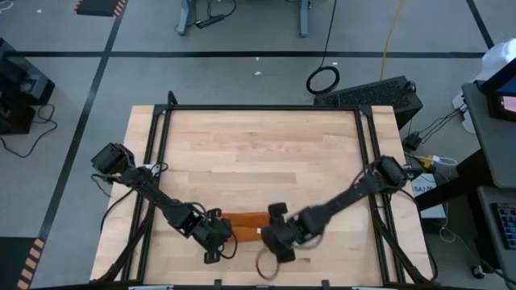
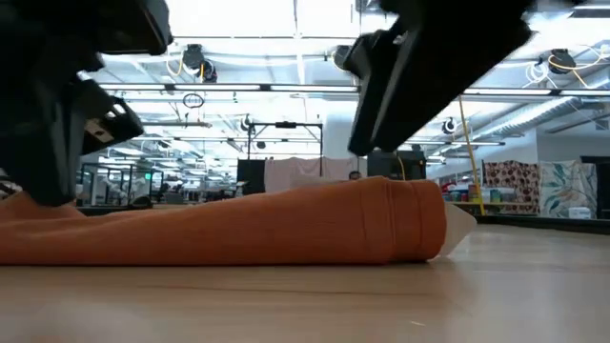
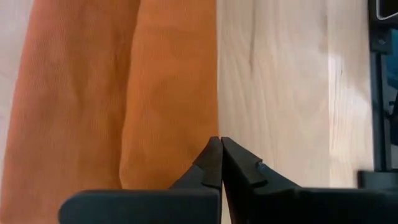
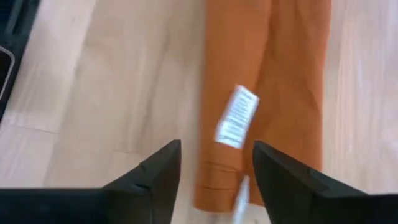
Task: Roll towel
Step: Roll the brown towel
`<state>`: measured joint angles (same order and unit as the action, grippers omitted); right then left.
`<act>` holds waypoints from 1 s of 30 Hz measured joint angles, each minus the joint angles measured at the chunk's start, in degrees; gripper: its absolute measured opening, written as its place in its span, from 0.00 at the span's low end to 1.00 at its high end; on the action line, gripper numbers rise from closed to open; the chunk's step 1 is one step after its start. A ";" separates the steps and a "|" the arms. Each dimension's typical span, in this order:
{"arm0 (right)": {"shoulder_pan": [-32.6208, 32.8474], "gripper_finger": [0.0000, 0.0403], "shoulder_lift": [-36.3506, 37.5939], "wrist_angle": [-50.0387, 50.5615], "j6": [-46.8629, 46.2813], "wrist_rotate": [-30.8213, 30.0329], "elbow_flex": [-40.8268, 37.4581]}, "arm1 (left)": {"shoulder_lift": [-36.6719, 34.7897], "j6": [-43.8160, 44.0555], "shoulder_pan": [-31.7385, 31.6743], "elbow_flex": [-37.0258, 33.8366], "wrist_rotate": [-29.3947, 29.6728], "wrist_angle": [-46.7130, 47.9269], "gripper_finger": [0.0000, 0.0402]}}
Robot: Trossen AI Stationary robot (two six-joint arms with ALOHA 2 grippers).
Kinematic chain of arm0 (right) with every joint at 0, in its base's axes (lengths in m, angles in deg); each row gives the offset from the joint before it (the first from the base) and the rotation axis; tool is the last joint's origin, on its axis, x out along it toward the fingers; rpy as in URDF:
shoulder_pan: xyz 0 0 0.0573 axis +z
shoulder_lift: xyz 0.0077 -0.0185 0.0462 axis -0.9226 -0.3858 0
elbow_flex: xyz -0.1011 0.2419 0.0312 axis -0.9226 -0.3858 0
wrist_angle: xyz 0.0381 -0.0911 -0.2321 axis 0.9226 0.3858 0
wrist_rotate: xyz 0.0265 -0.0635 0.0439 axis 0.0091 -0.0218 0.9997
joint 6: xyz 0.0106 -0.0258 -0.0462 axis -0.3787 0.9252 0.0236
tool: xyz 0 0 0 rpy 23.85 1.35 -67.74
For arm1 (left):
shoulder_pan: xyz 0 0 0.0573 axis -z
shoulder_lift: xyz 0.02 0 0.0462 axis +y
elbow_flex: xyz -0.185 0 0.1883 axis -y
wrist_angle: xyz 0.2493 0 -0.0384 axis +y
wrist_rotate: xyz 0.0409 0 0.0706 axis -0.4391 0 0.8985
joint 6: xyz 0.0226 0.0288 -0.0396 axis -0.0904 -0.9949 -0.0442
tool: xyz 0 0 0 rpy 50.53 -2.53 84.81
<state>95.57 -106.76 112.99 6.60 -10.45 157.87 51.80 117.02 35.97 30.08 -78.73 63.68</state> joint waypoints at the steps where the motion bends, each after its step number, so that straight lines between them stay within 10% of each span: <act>1: 1.42 0.48 -0.10 -0.51 0.00 -2.47 0.00 | -0.17 -0.40 -0.57 0.00 -0.43 -0.02 0.01; 8: 7.91 0.58 -3.58 -8.01 -0.94 -17.05 0.01 | -0.41 -2.33 -4.67 -0.02 -3.46 0.28 0.01; 16: 5.26 0.58 -7.00 -7.02 -5.99 -18.69 -0.02 | -0.67 -1.92 -4.01 -0.02 -1.22 -3.13 0.01; 30: -3.46 0.26 -9.46 -7.19 -6.29 2.90 0.14 | 0.45 -1.93 10.71 -0.02 26.27 -4.12 0.47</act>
<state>92.10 -116.23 105.79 0.31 -7.55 158.01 52.25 115.09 46.69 30.06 -52.46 59.56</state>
